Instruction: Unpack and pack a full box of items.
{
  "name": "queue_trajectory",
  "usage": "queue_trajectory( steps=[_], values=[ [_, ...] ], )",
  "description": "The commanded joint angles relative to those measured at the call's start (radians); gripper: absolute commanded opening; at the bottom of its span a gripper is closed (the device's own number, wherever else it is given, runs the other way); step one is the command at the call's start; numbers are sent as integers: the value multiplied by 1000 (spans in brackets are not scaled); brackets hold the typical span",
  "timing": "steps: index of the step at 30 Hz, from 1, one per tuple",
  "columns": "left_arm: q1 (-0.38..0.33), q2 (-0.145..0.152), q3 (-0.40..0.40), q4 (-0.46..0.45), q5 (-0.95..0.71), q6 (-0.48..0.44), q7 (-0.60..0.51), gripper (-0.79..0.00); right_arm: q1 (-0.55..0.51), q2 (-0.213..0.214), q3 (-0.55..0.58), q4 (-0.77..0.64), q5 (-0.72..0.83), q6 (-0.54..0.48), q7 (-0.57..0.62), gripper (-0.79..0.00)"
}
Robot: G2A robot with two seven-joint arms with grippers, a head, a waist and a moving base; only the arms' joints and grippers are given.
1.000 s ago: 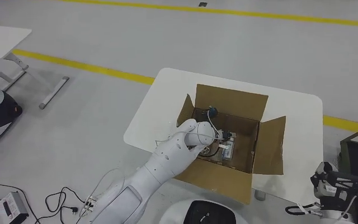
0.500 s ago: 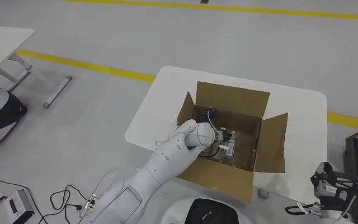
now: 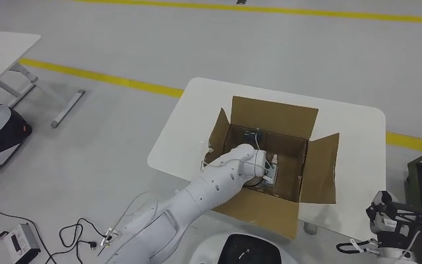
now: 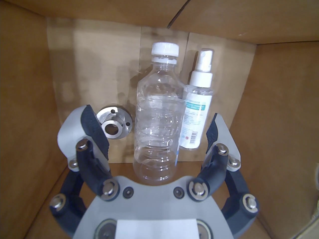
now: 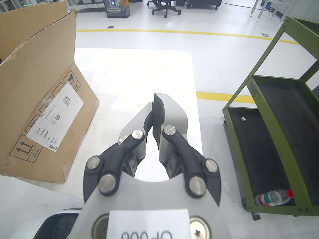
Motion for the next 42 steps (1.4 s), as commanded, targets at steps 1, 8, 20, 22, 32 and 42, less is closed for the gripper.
queue_trajectory(
  steps=[1,8,20,22,32,42],
  values=[
    [-10,-9,11,27,-1,-1,2,0,0,0,0,0,0,0,0,-785],
    [-39,-45,38,113,-21,-14,34,0,0,0,0,0,0,0,0,-785],
    [-86,-101,59,257,-52,-44,97,0,0,0,0,0,0,0,0,-785],
    [-94,-109,61,277,-56,-48,102,-43,0,0,0,0,0,0,0,-785],
    [-123,-140,66,356,-61,-70,99,-283,0,0,0,0,0,0,0,-785],
    [-126,-143,51,335,-38,-84,71,-163,0,0,0,0,0,0,0,-785]
  ],
)
